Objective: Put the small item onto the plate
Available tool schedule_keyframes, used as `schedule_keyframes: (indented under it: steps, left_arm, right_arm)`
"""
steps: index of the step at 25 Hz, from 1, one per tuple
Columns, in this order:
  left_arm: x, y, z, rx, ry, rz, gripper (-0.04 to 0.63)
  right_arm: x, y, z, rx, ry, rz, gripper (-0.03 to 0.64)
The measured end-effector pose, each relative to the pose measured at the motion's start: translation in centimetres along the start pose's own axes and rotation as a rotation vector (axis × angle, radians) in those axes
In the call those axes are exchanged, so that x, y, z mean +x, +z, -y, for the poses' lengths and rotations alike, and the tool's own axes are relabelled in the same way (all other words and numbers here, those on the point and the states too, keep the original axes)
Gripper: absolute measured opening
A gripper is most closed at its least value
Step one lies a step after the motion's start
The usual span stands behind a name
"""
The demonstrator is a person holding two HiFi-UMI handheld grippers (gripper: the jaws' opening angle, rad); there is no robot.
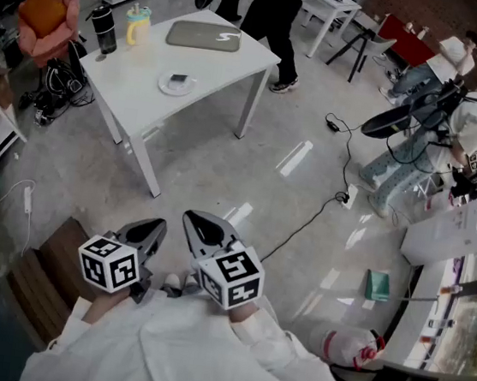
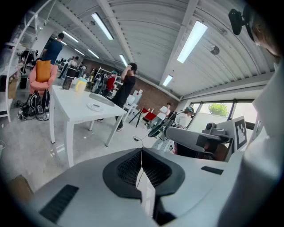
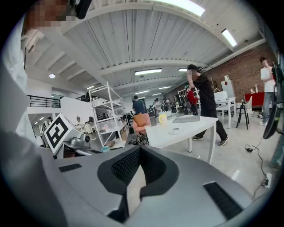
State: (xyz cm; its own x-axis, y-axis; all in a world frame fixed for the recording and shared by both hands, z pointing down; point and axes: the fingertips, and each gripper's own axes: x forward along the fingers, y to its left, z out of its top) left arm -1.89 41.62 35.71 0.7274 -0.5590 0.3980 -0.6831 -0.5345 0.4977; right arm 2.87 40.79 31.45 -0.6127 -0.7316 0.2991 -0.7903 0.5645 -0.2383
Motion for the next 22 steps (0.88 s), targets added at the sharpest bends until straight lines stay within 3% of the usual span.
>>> schedule_keyframes:
  steps: [7,22]
  left_arm:
    - [1.6,0.3,0.5,-0.004,-0.019,-0.012,0.011]
    - [3.3,0.1,0.4,-0.014,-0.010,-0.036,0.011]
  right_arm:
    - [-0.6,0.1,2.7,0.016,-0.039,0.001,0.015]
    - [0.3,-0.5,3.4,0.019,0.022,-0.021,0.015]
